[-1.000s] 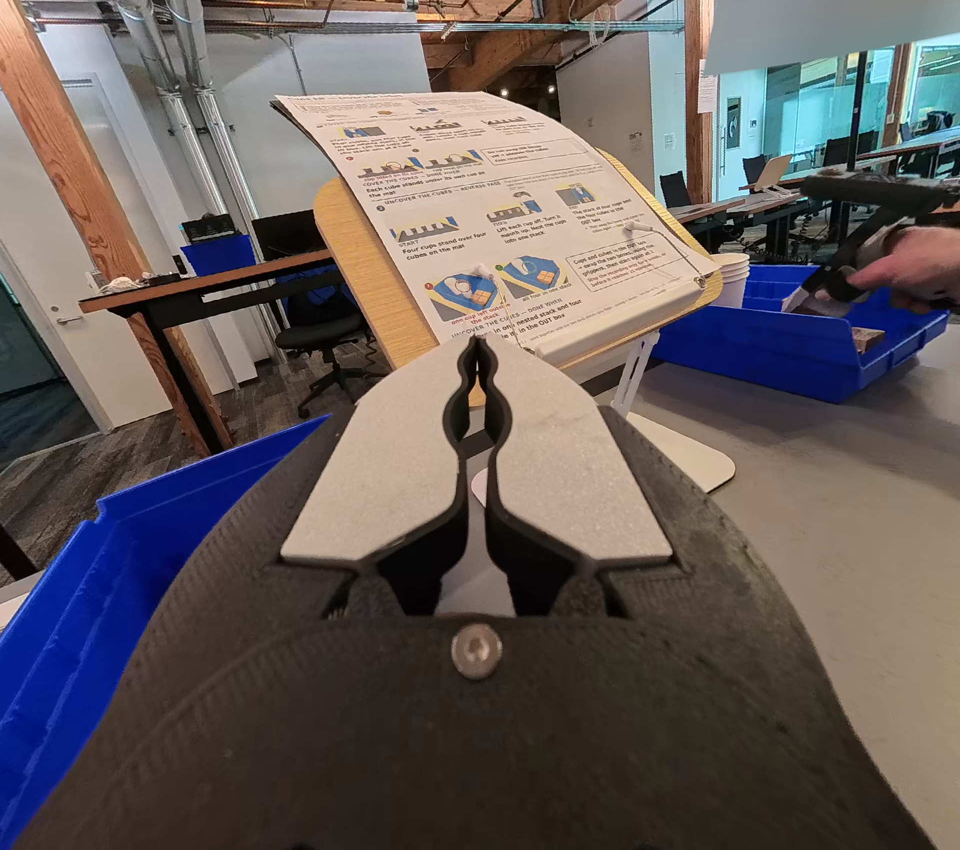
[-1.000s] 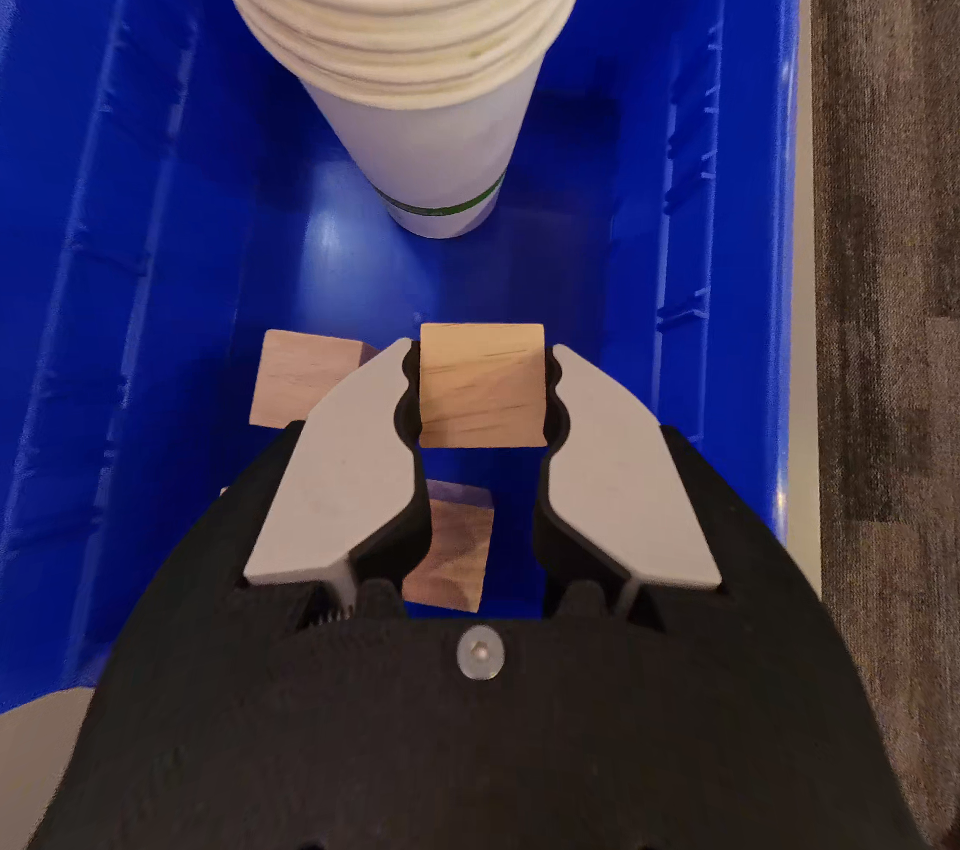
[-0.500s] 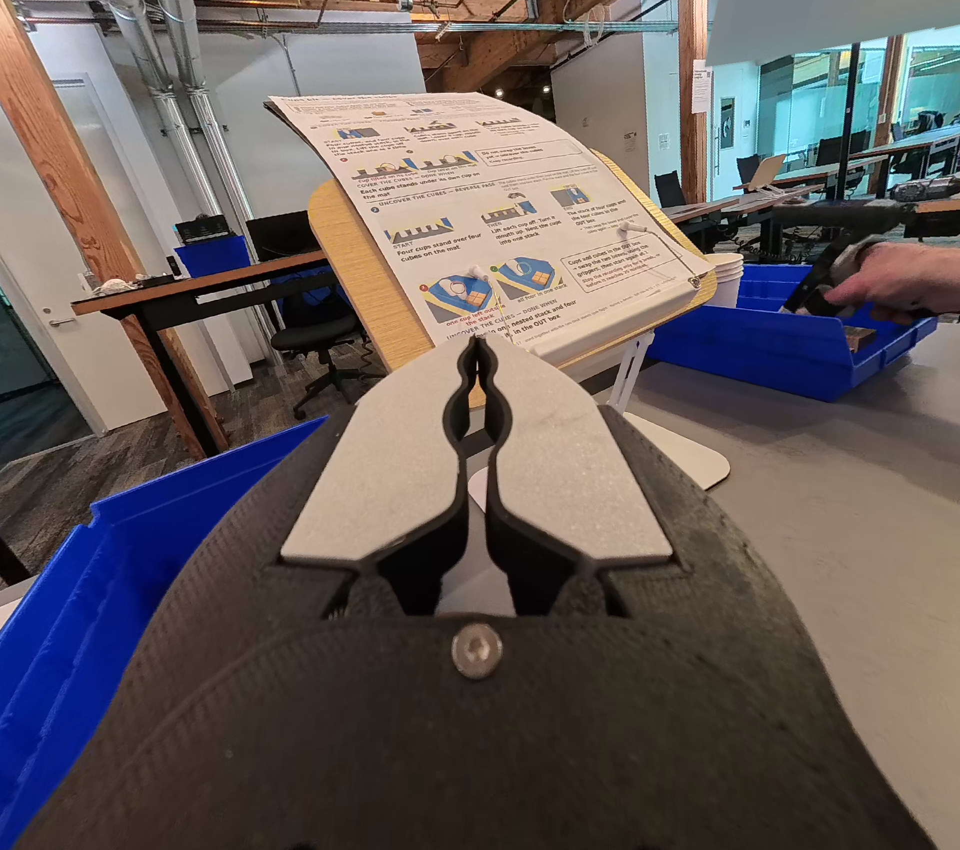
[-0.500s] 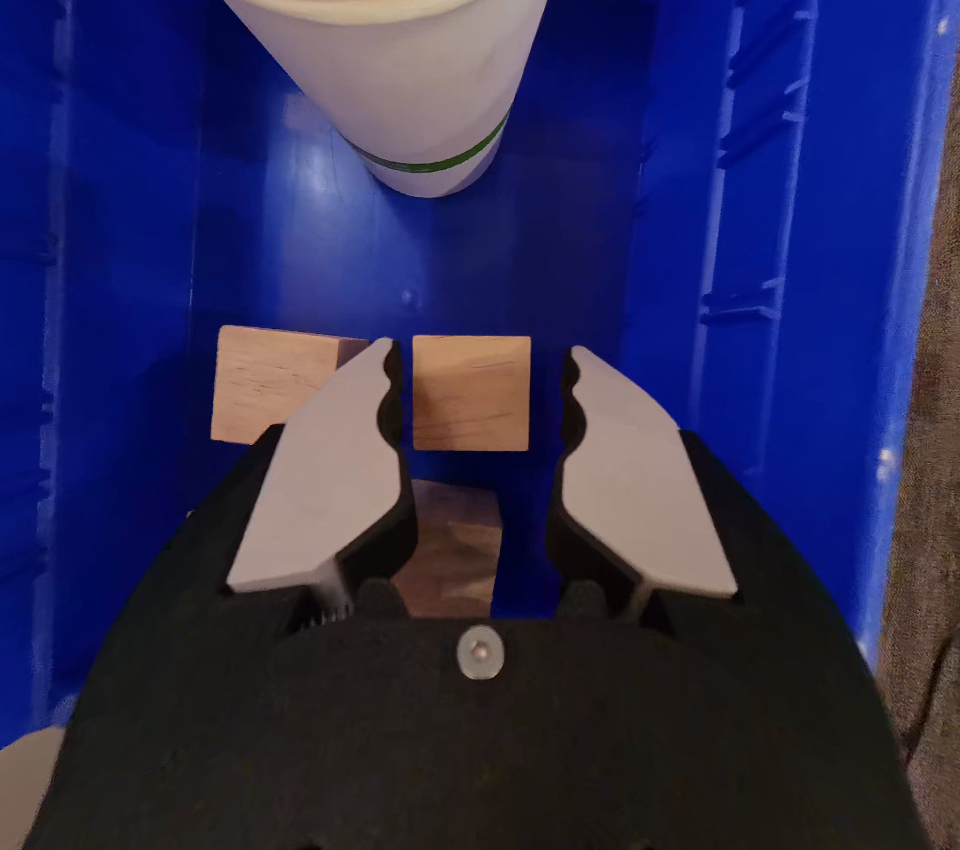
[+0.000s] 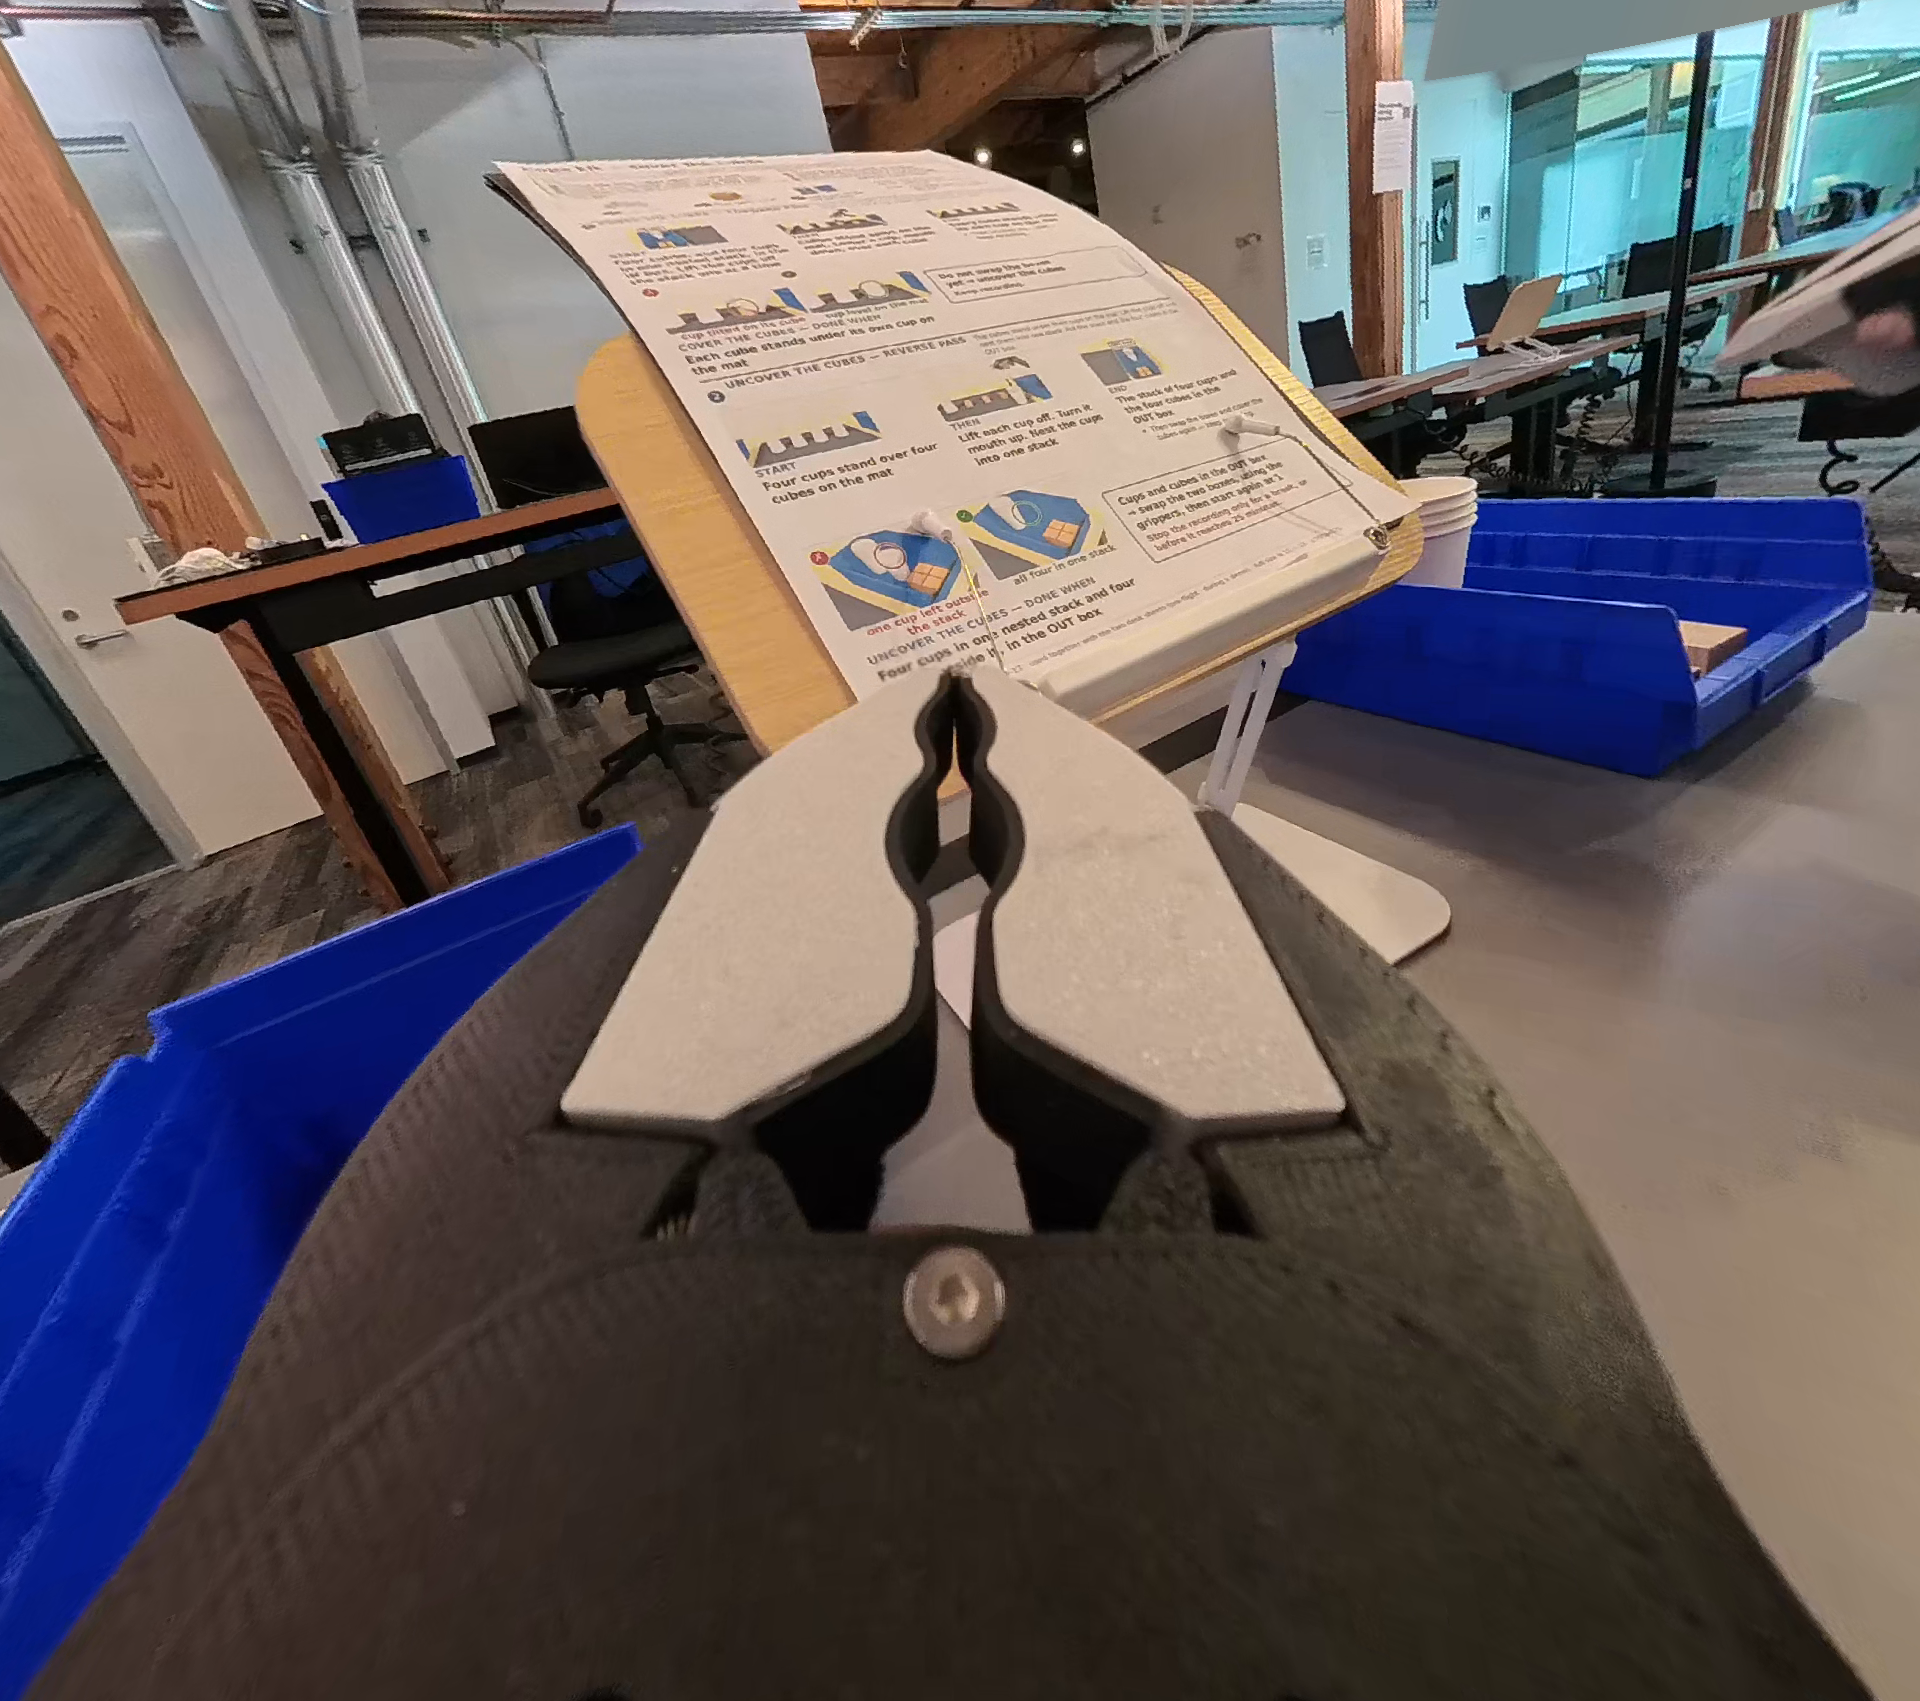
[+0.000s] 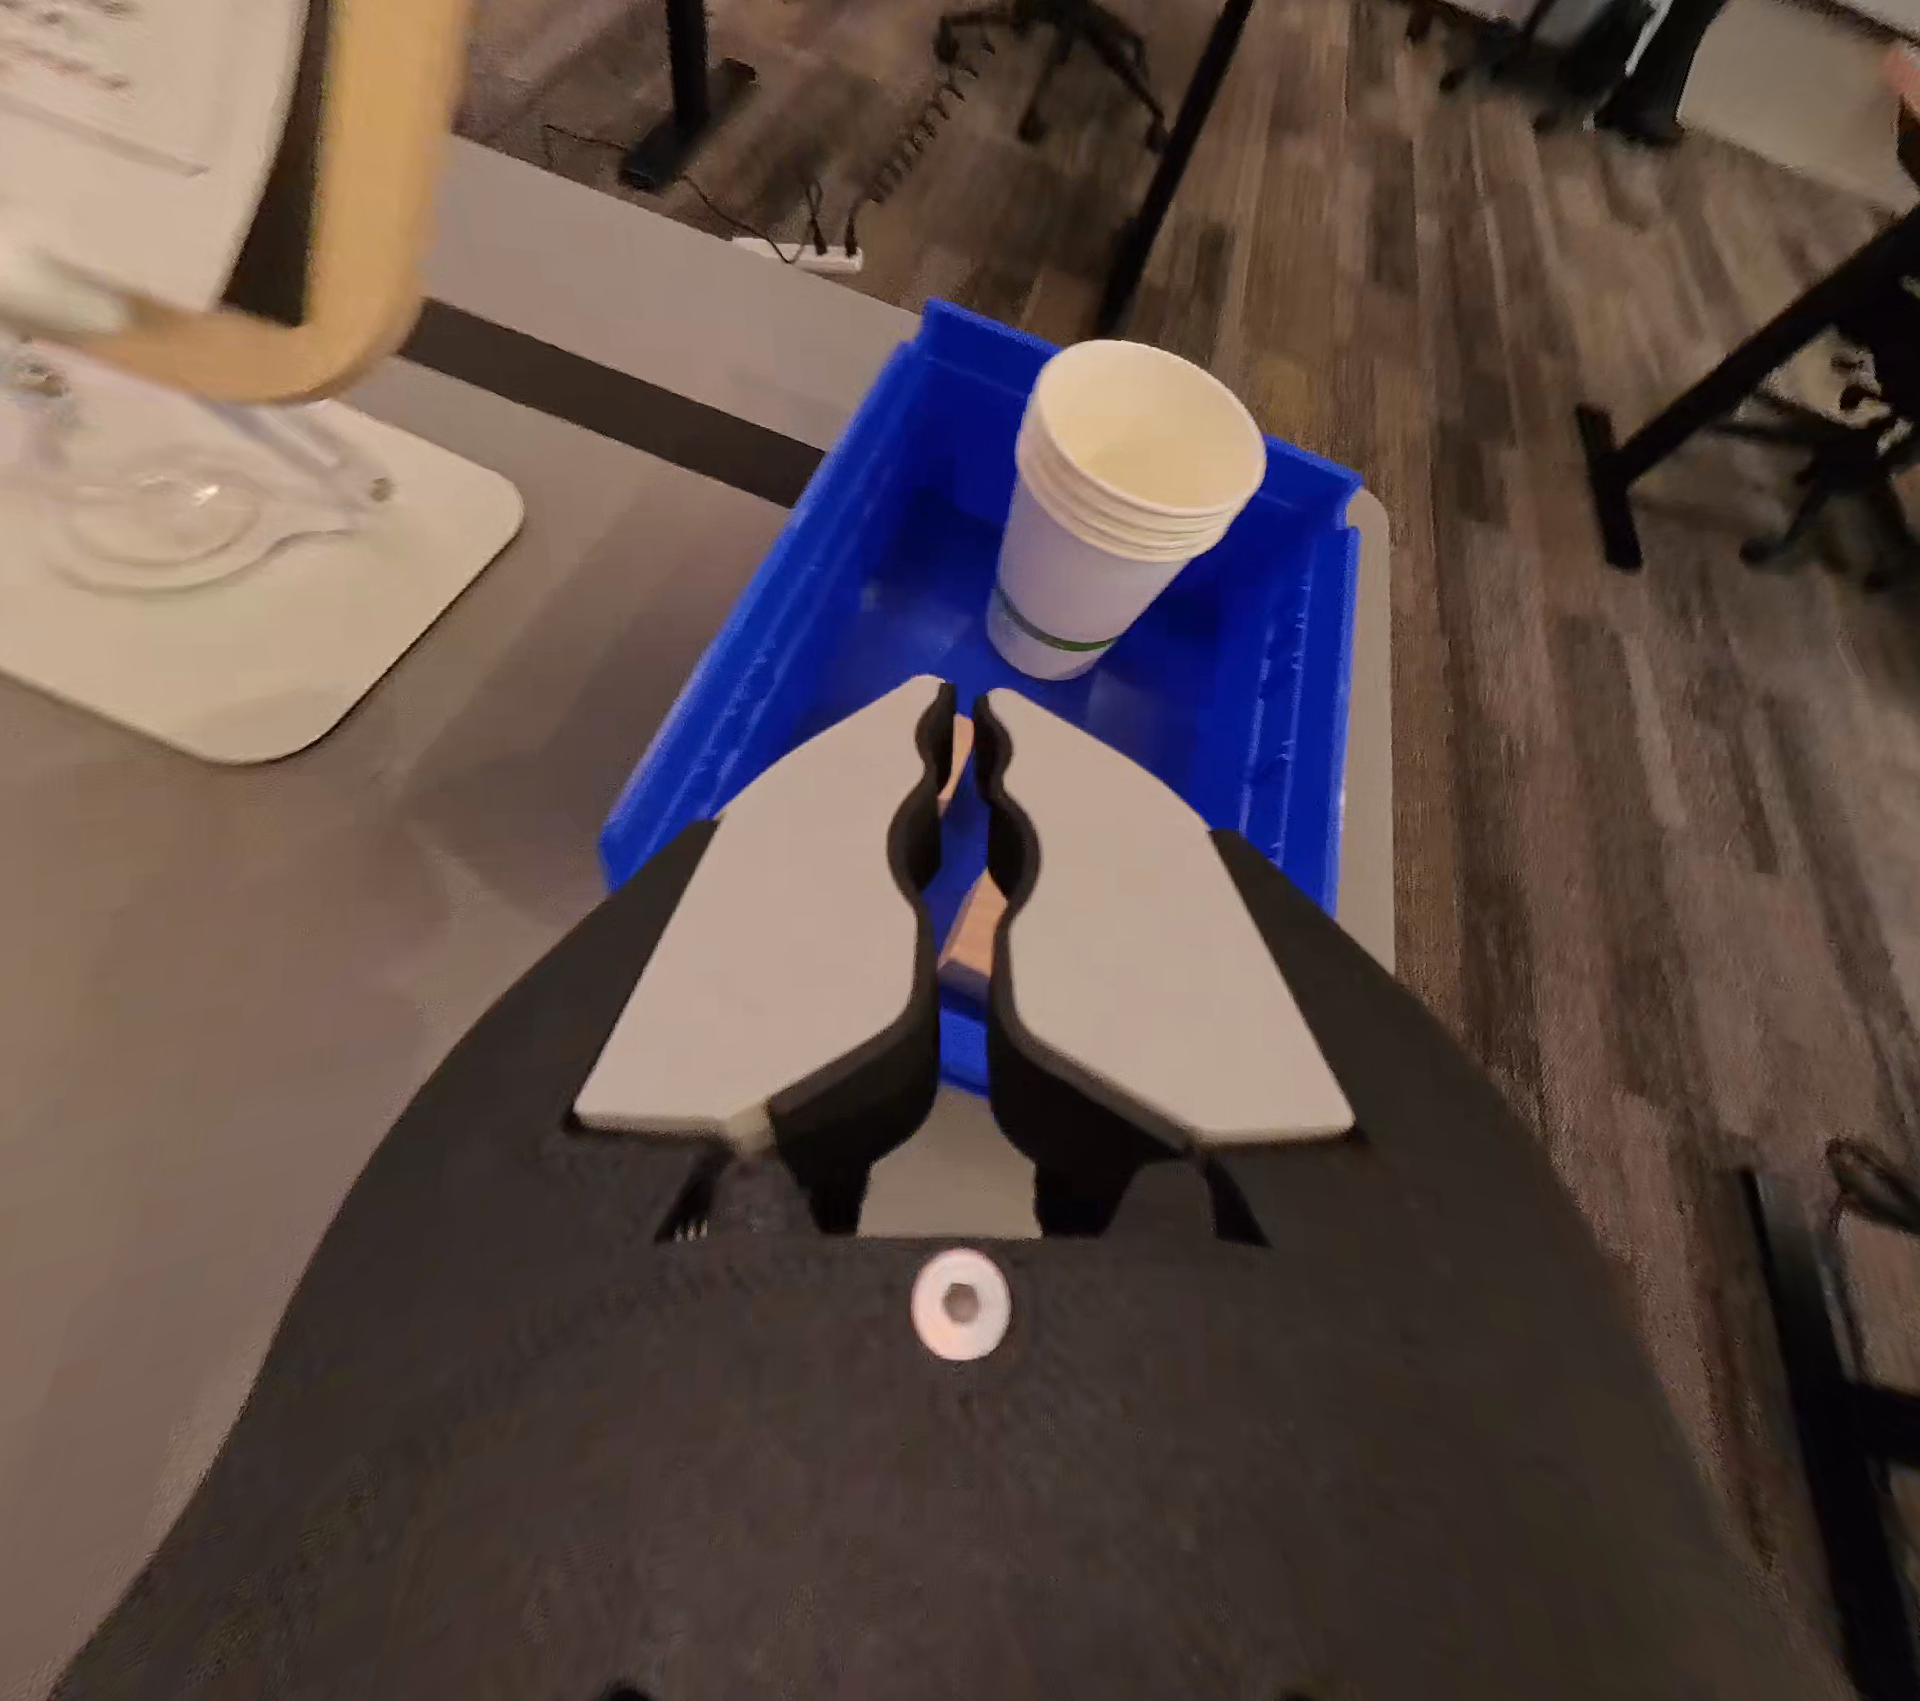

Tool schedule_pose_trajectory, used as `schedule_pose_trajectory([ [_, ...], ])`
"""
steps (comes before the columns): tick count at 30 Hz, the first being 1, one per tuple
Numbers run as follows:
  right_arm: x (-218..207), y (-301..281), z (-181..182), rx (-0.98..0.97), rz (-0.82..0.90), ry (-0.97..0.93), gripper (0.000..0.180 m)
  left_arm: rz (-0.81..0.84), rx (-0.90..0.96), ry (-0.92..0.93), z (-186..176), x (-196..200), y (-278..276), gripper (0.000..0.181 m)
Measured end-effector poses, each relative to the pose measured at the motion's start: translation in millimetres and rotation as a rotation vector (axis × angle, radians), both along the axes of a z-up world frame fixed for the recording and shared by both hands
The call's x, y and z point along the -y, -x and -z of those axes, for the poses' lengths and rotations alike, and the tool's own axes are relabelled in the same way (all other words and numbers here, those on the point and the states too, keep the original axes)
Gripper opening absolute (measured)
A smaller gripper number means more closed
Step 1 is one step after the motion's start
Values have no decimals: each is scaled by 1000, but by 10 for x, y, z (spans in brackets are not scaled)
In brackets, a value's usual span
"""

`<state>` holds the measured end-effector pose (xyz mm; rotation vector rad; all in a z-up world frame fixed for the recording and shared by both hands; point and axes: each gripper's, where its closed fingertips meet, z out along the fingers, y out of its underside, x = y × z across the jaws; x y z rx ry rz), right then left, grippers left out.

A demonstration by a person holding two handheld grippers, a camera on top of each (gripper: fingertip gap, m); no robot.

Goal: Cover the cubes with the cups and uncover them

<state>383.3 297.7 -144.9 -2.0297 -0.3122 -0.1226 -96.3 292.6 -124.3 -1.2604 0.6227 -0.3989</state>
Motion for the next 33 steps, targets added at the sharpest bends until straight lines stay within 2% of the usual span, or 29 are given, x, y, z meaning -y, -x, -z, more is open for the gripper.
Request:
schedule_pose_trajectory([
  [4, 308, 435, 120, -14, -110, -89, 0, 9, -36, -7, 73, -9, -127, 0],
  [9, 488, 951, 508, -40, -194, -143, 0, 23, -164, -32, 285, -13, -502, 0],
  [12, 526, 1349, 753, -39, -259, -126, 0, 154, -80, 19, 382, 56, -900, 0],
  [14, 511, 1592, 863, -15, -293, -113, 0, 182, -52, 77, 515, 62, -1177, 0],
  [17, 416, 1868, 910, -5, -320, -133, 0, 102, -184, 87, 750, 38, -1488, 0],
  [21, 177, 2092, 1054, -3, -322, -146, 0, 66, -144, 195, 946, -28, -1676, 0],
  [24, 7, 2155, 1228, -55, -299, -128, 0, 0, -228, 264, 1218, -164, -1684, 0],
  [28, -126, 2184, 1337, -68, -268, -119, 2, -70, -223, 367, 1387, -342, -1536, 0],
  [33, -247, 2132, 1413, -57, -230, -104, 15, -193, -191, 439, 1486, -509, -1379, 25],
])
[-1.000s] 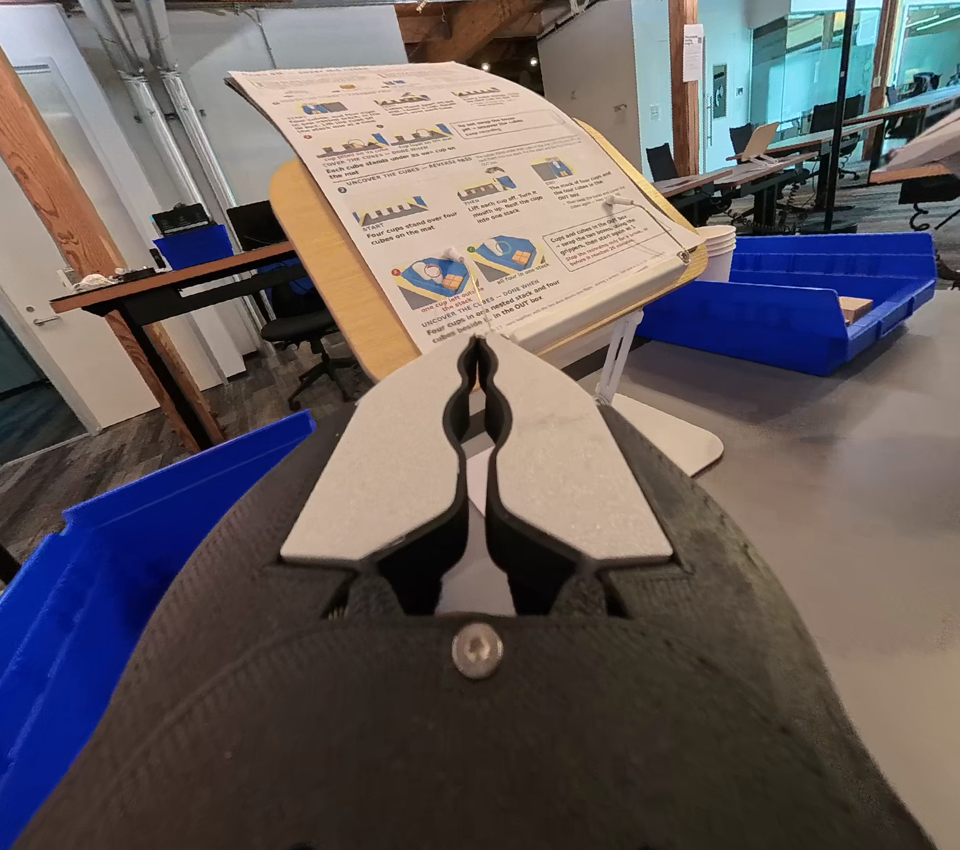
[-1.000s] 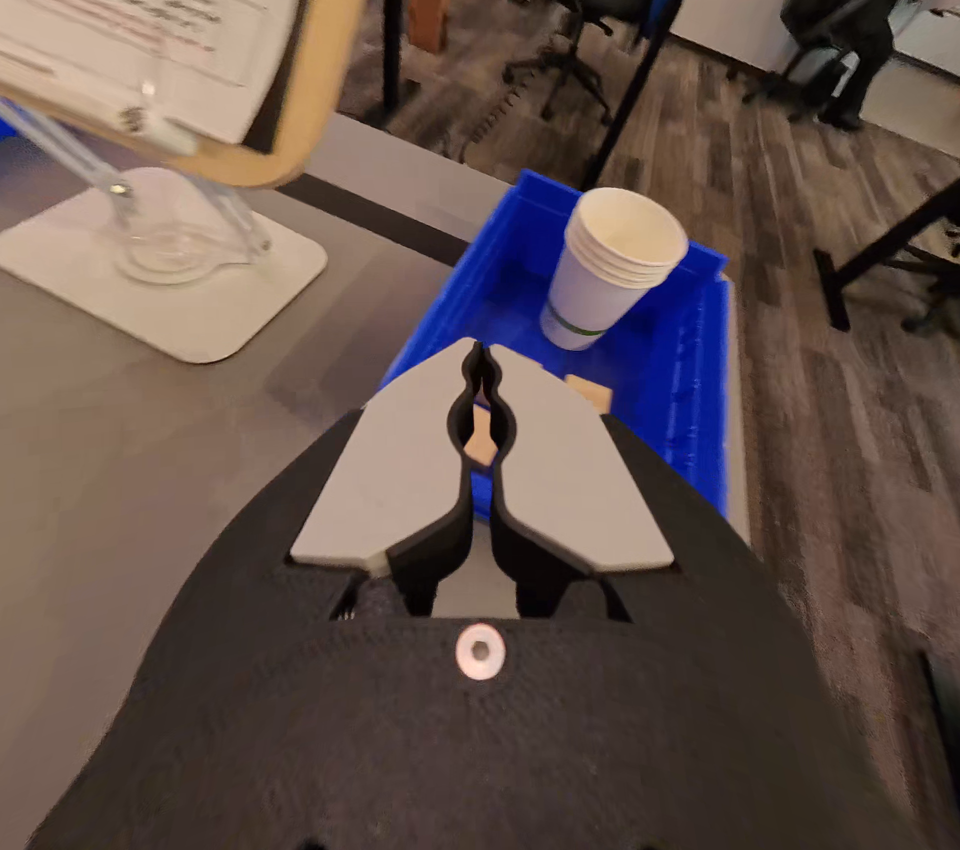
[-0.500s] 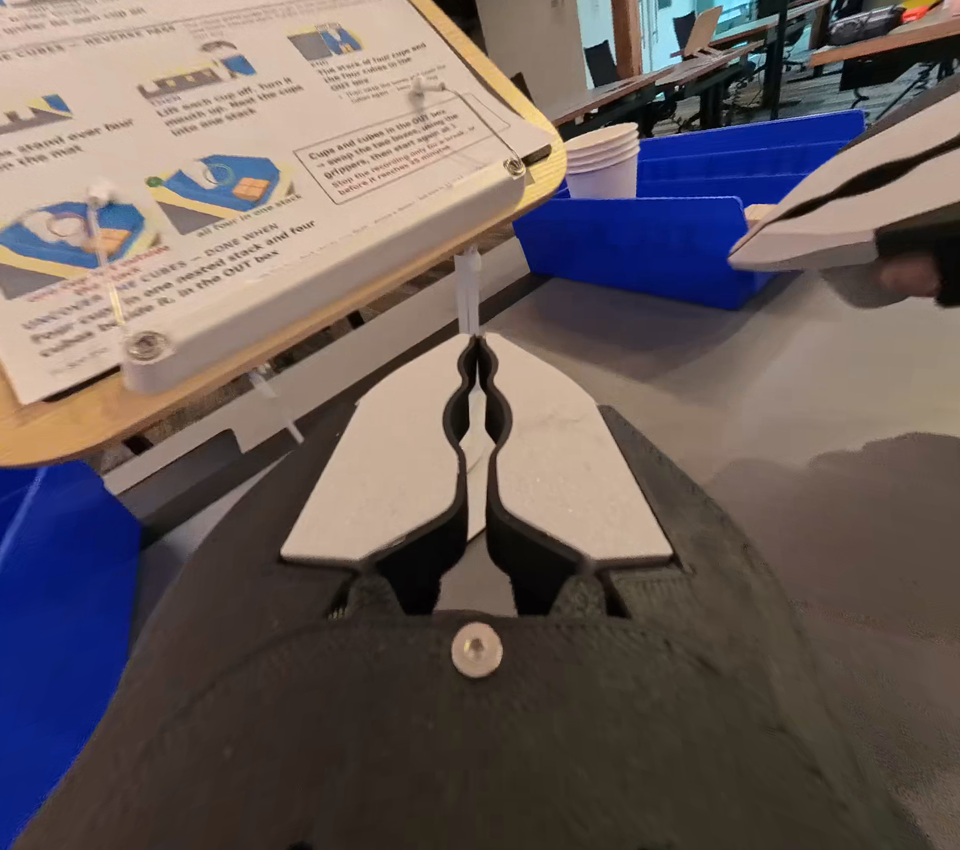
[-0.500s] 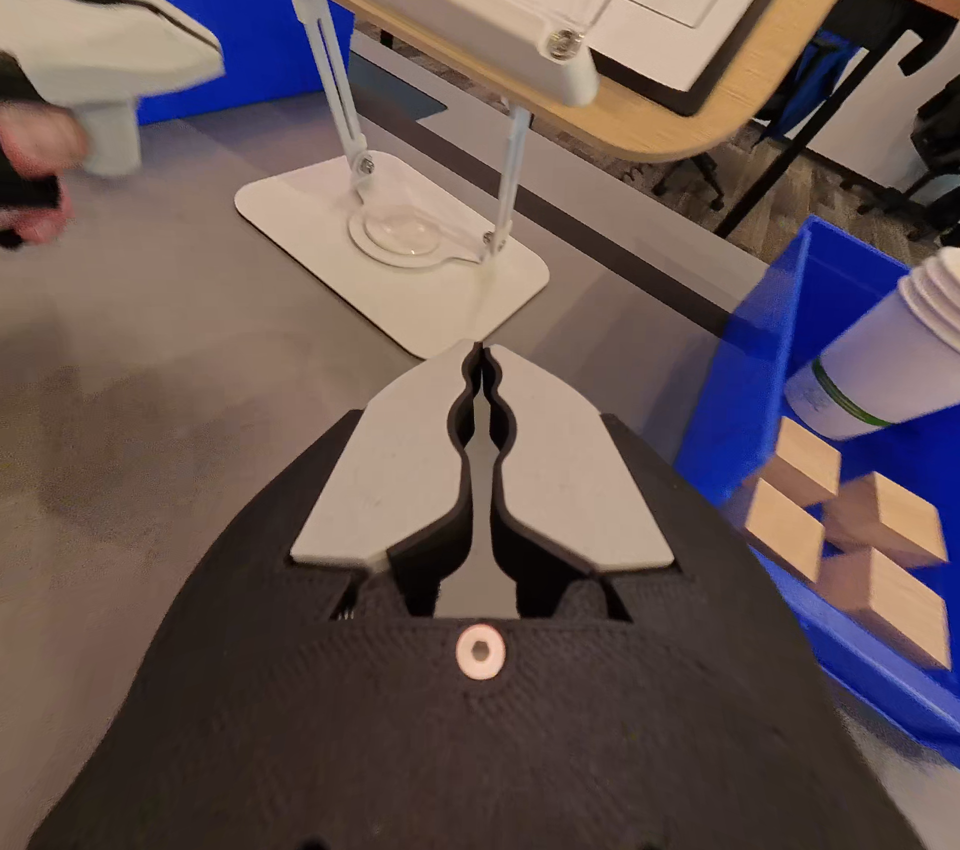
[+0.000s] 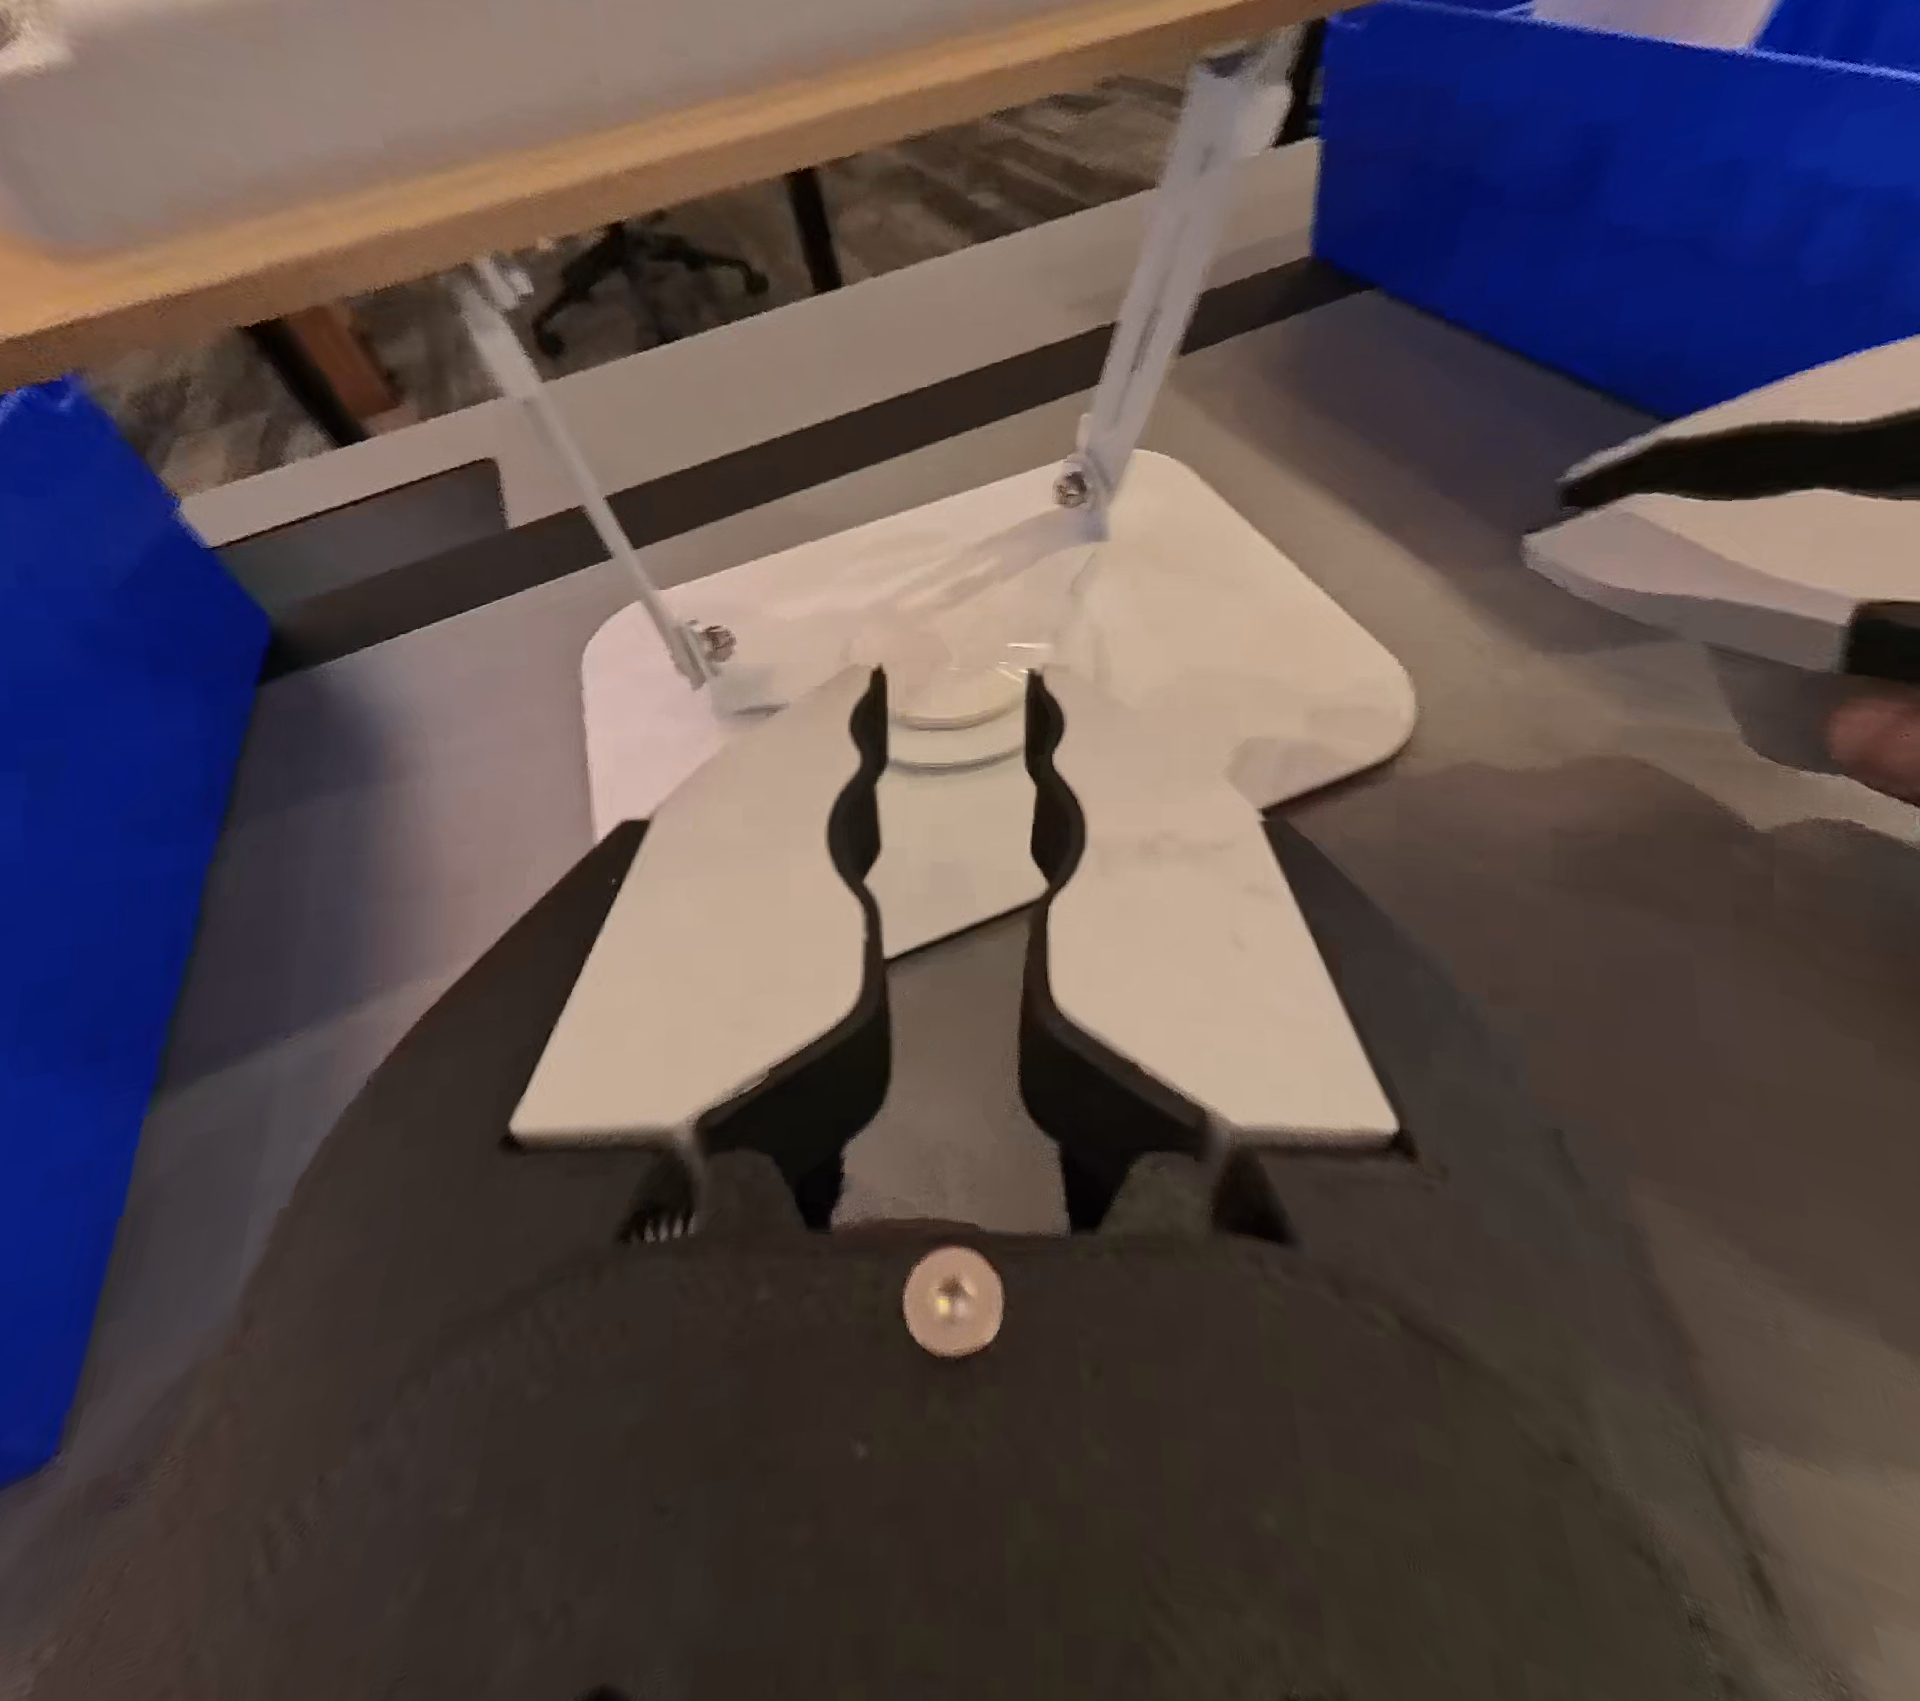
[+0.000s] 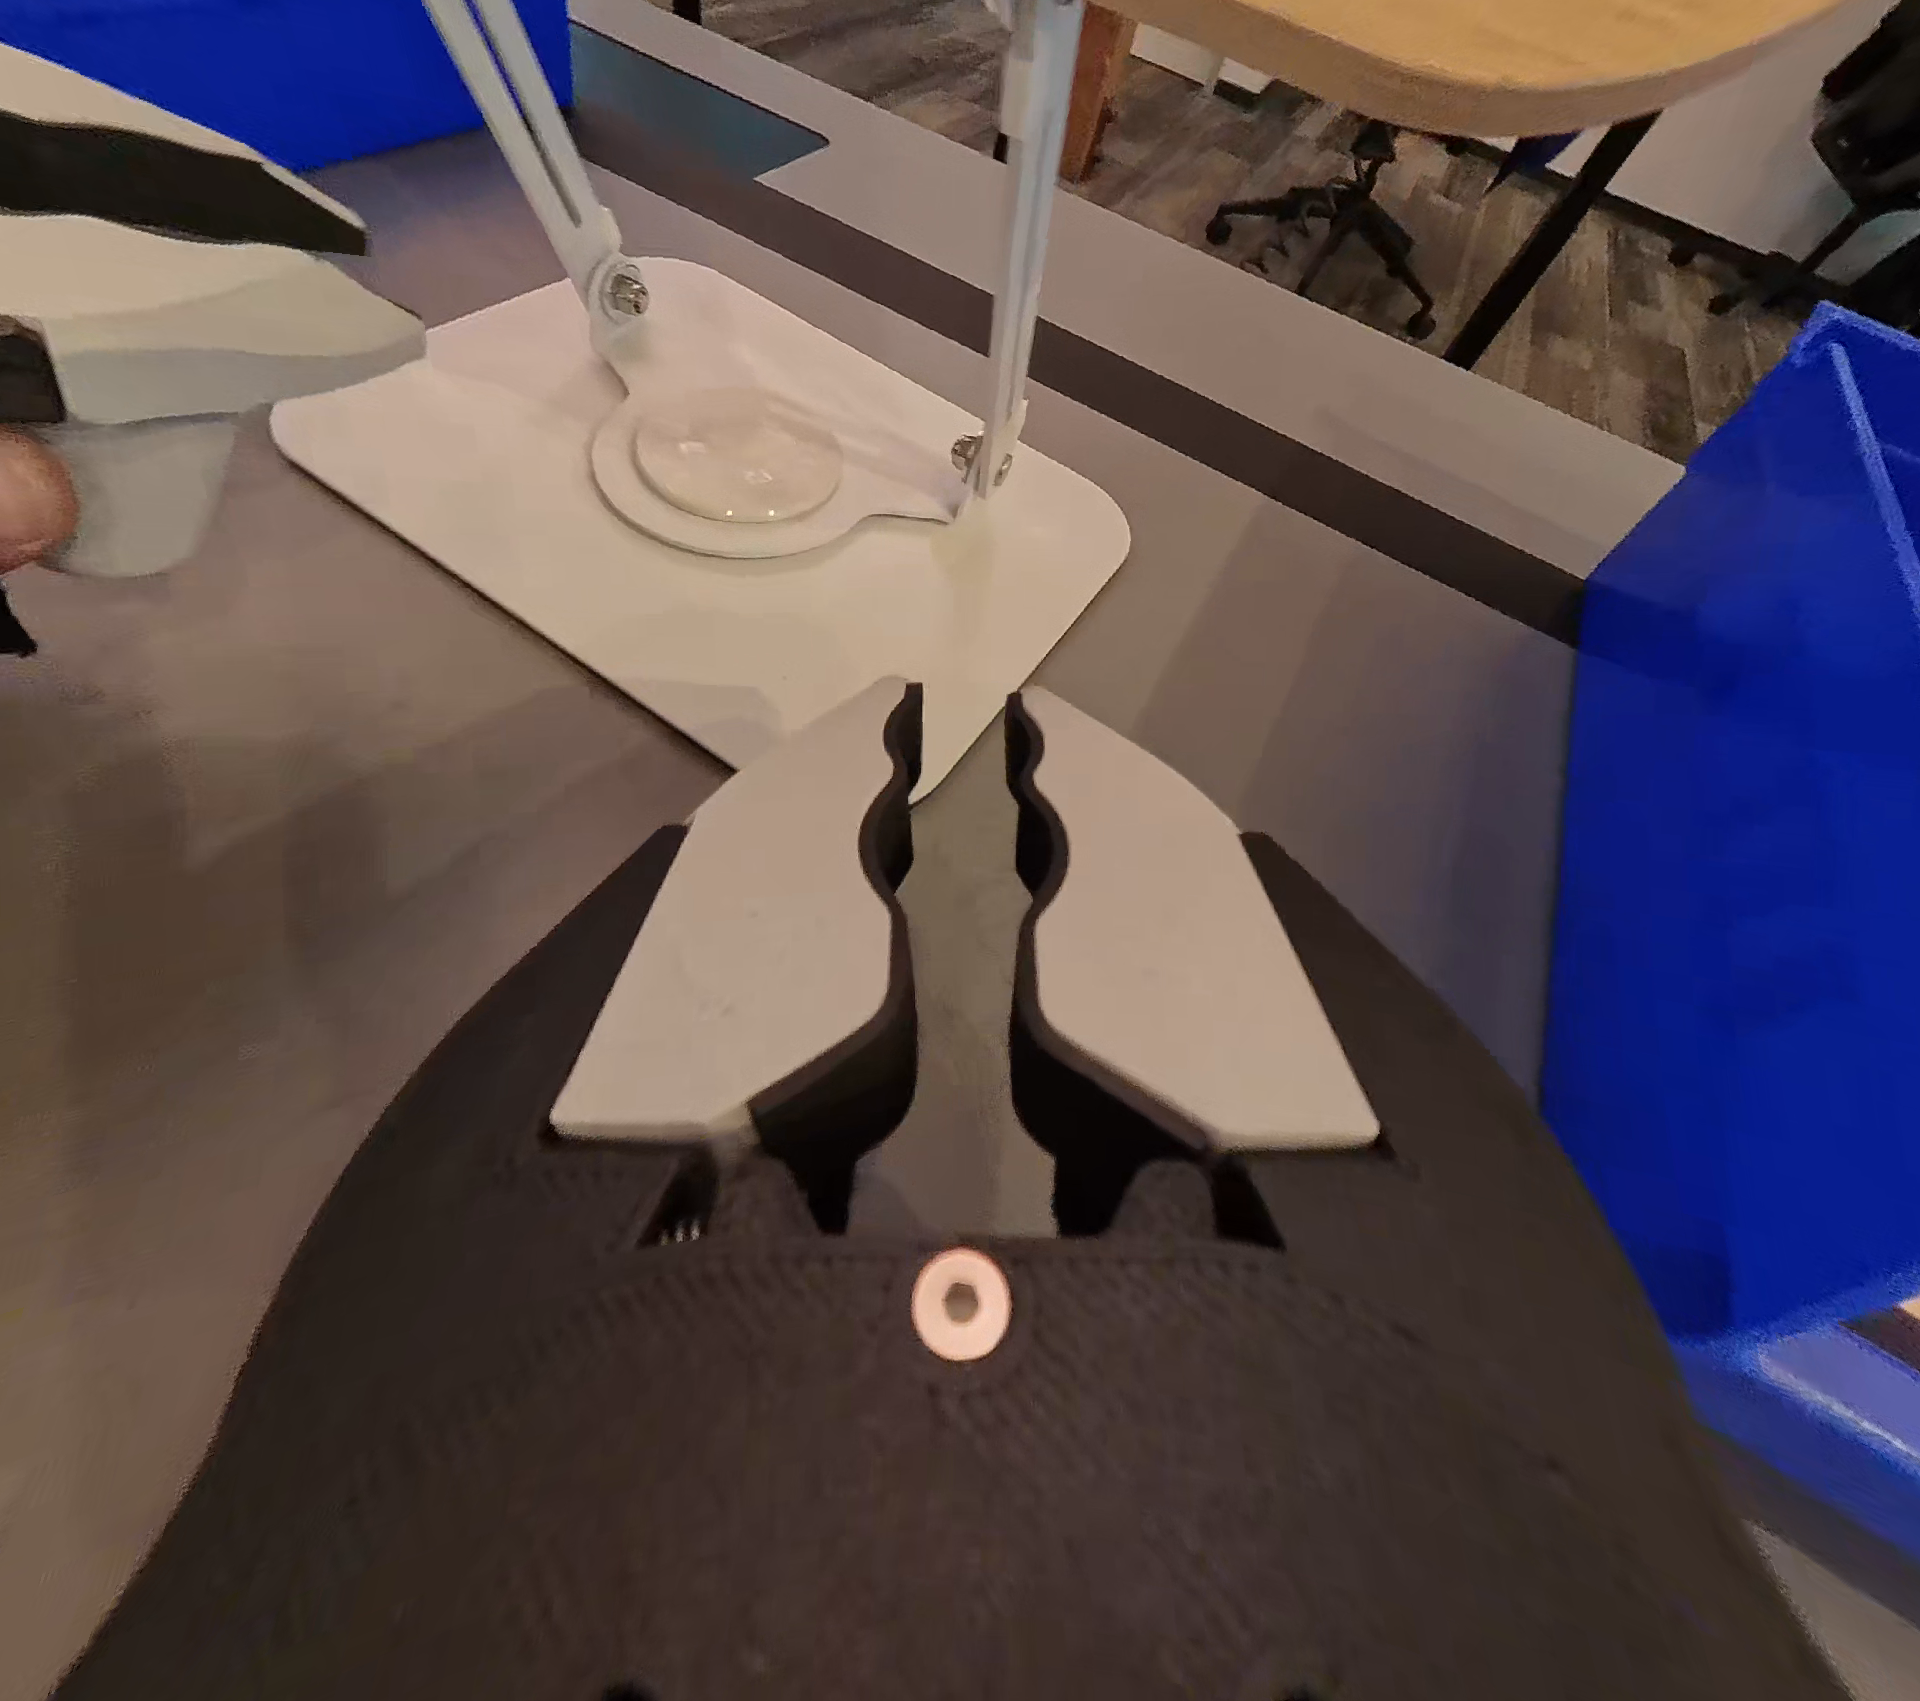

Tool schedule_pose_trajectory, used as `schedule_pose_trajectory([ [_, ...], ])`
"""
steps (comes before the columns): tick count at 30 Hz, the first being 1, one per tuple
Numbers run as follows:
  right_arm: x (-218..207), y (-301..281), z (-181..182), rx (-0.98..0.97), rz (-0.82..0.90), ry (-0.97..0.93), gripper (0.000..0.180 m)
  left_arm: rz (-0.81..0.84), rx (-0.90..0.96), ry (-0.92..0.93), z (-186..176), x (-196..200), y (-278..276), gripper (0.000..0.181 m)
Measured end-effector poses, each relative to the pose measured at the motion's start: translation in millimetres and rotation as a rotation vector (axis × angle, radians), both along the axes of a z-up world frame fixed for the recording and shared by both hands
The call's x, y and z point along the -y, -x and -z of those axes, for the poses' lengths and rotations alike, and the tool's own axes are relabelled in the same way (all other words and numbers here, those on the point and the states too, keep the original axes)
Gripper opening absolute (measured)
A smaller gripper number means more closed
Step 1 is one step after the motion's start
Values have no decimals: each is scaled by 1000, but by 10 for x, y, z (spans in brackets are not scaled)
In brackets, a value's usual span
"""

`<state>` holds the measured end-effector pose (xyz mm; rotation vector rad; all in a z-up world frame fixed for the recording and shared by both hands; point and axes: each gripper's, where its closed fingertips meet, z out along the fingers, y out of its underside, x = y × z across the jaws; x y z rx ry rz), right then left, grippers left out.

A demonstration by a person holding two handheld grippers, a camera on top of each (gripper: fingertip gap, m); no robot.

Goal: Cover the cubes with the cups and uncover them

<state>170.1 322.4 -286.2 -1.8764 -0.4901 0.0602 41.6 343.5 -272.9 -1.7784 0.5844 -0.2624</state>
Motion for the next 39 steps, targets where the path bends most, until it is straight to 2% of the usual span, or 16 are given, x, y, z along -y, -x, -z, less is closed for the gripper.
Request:
schedule_pose_trajectory([
  [1, -17, -23, -7, -7, 12, -3, 16, -26, 0, -7, -8, -21, 27, 26],
  [6, -62, -80, -10, 5, 51, -15, 39, -96, 15, -7, -19, -82, 120, 55],
  [10, -59, -94, -24, 21, 67, -32, 48, -109, 19, -12, -29, -91, 146, 62],
  [24, -25, -79, -12, 44, 50, -33, 58, -100, 12, -20, -34, -87, 126, 65],
  [29, -19, -144, -3, 63, 65, -32, 62, -92, 25, -29, -52, -74, 118, 59],
  [32, -28, -193, 0, 55, 80, -27, 66, -113, 46, -13, -46, -100, 156, 70],
  [39, -33, -166, 10, 73, 69, -27, 67, -109, 37, -12, -38, -101, 140, 75],
])
